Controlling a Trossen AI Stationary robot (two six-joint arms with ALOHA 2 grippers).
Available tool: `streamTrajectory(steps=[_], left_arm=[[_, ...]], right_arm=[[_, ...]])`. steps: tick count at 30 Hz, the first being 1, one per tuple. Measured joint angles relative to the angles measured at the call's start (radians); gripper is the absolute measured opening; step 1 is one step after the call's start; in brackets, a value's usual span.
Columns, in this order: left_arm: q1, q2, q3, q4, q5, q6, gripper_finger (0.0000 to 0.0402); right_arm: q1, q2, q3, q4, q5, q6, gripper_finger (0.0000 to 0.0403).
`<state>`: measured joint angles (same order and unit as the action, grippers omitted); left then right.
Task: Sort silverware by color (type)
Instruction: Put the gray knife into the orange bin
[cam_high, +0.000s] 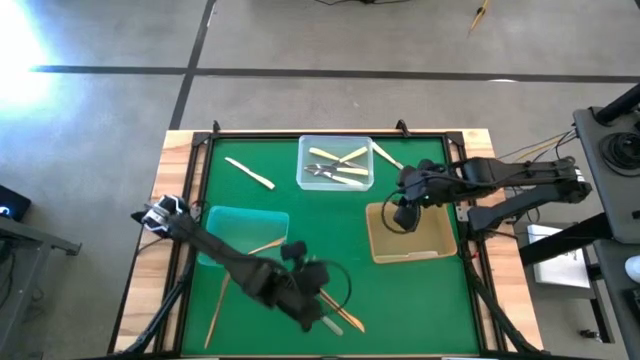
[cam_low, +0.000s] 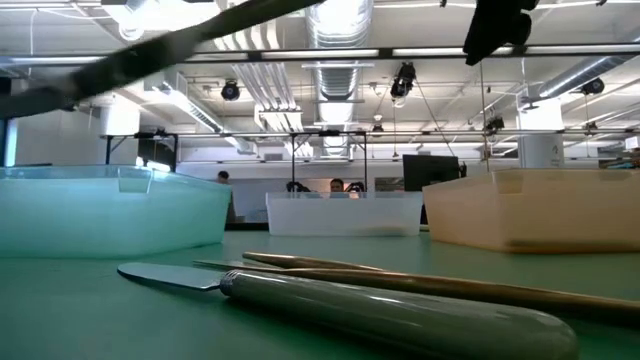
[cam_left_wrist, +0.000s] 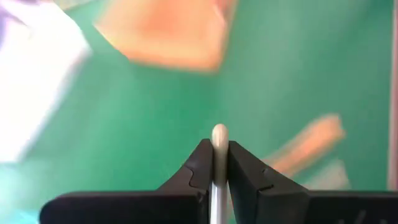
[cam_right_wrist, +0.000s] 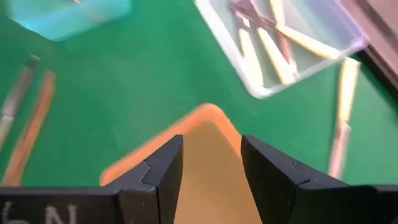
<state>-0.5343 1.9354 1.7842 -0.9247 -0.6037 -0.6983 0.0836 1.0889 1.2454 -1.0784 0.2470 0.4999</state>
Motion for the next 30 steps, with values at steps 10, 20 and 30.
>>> streamTrajectory(steps=[10,20,30], left_arm=[[0.113,0.004,0.092,0.406,-0.409,0.183,0.0012],[0.270,0.112,-0.045,1.309,-0.196,0.667,0.0012],[0.372,0.295,0.016,1.403,0.073,0.637,0.0012]], right_arm=[[0.076,-0.189,-0.249,0.252,-0.044,-0.042,0.0153],[0.076,-0.476,-0.398,0.642,0.005,-0.114,0.0153],[0.076,-0.613,-0.394,0.649,0.086,-0.178,0.0153]])
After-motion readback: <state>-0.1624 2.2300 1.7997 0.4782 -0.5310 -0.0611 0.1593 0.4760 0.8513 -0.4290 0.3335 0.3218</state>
